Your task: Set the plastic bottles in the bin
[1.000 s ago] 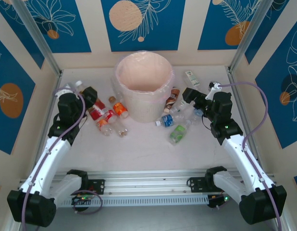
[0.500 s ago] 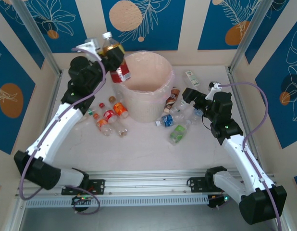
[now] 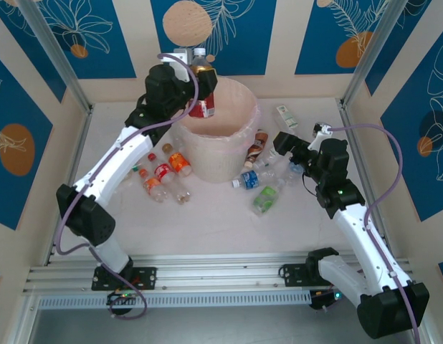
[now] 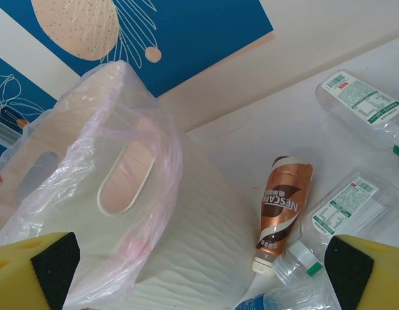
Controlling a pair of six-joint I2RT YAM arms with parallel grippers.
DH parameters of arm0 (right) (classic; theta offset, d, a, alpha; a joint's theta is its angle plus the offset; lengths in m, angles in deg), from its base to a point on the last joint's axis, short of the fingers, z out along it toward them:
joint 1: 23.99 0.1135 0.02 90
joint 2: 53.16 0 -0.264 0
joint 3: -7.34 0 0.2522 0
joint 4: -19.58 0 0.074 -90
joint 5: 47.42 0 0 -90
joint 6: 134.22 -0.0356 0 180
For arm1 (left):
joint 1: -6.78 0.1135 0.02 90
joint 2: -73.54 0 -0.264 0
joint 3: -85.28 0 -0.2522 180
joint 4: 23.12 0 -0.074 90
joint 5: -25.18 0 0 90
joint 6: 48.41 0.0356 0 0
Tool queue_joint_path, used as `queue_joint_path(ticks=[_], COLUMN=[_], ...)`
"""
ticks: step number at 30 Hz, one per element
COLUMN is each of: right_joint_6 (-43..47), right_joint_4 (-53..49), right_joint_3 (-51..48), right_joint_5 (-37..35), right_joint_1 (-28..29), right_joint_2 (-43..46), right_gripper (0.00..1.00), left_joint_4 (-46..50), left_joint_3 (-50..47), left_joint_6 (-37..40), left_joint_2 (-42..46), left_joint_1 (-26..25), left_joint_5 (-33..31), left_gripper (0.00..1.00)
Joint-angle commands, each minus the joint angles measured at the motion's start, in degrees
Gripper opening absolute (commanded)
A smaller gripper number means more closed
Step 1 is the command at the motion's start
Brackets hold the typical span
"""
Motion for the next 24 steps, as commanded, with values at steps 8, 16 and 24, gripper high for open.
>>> queue_joint_path(ticks=[8,16,24], right_joint_6=[-2.2,-2.4,-2.1], right_joint_4=[-1.6,-3.3,-4.1], right_joint_3=[1.6,2.4,2.3], right_joint_5=[-0.4,-0.1,-0.8], right_joint_1=[-0.3,-0.3,-0.3], right_joint_2=[0.7,0.0,-1.7], right_gripper=[1.00,1.00,0.99], left_joint_4=[17.5,18.6,20.5], left_joint_3=[12.2,12.6,16.1], left_joint_6=[-1.8,-14.4,-19.2], left_joint_2=[-10.4,-15.7,-19.5], left_joint_1=[-3.2,-4.7,-4.7], left_joint_5=[-6.9,-11.0,-6.7], left_gripper=[0.40,0.45,0.66])
